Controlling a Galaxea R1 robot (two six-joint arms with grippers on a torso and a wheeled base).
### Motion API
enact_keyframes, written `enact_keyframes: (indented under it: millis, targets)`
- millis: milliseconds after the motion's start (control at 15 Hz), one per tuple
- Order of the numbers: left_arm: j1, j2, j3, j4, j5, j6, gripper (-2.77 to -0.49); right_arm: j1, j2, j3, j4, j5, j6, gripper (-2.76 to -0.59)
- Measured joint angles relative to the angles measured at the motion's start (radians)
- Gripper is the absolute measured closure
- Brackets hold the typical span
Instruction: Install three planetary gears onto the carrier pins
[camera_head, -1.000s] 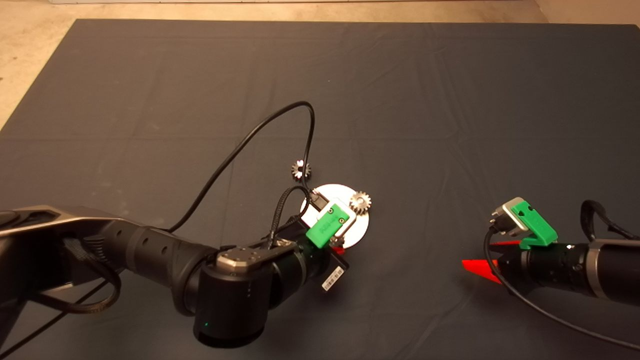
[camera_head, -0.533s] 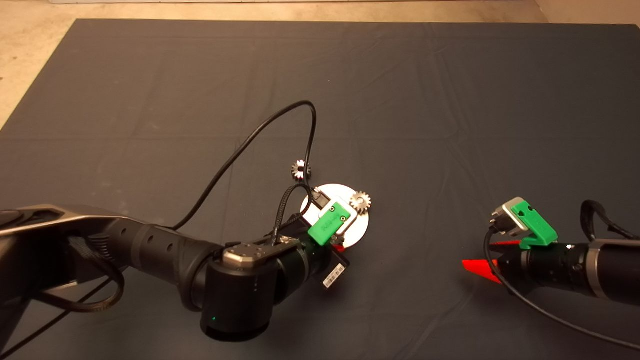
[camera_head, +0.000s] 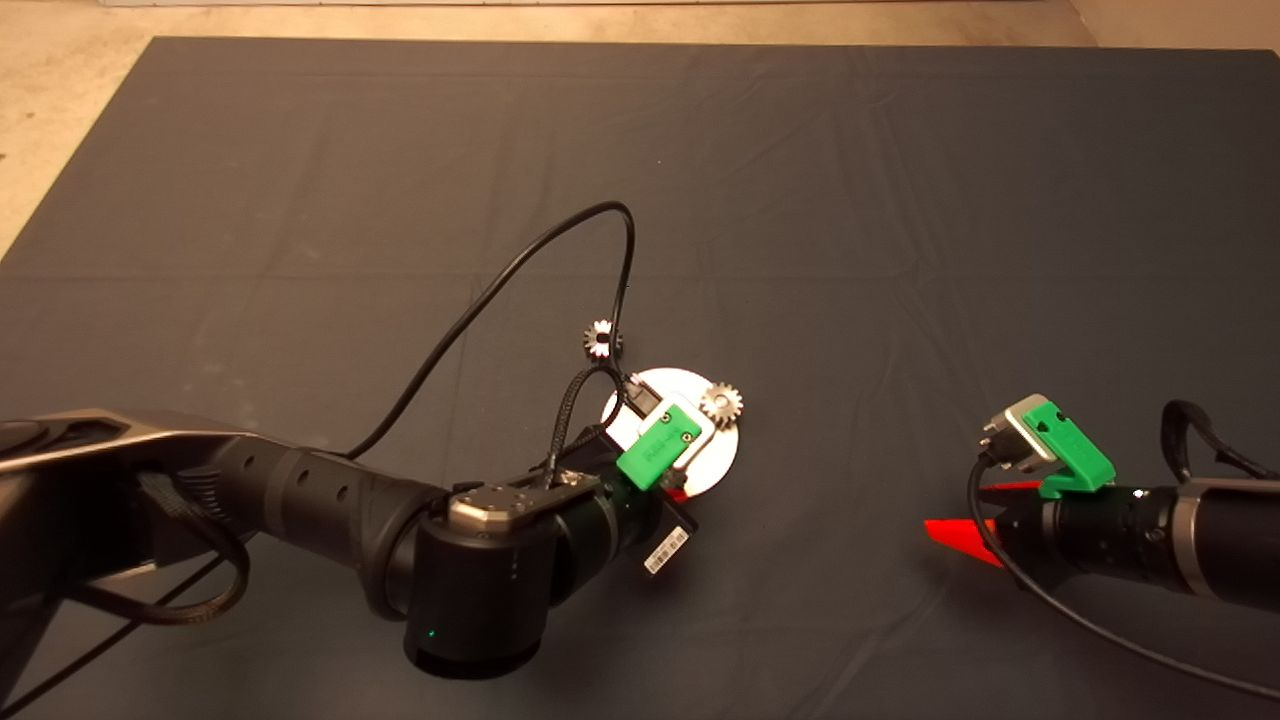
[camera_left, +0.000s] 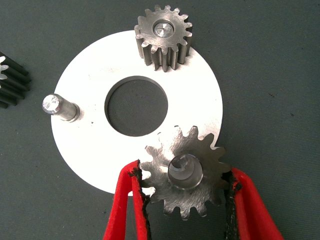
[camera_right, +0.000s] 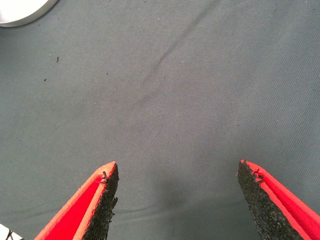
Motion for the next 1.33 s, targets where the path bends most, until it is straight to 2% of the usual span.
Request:
enact_keyframes:
  millis: [267, 400, 867, 1333]
  targets:
    - [0.003, 0.000, 0.000, 0.001, 0.000, 0.004, -0.55, 0.000, 0.000, 0.000, 0.000, 0.003, 0.000, -1.76]
    - [0.009, 0.000, 0.000, 0.004, 0.000, 0.007, -0.55, 0.000, 0.000, 0.000, 0.000, 0.009, 0.000, -1.76]
    - [0.028, 0.003, -0.004, 0.019, 0.000, 0.014, -0.55, 0.000, 0.000, 0.000, 0.000, 0.009, 0.000, -1.76]
    - [0.030, 0.005, -0.017, 0.029, -0.001, 0.035, -0.55, 0.000, 0.000, 0.000, 0.000, 0.009, 0.000, -1.76]
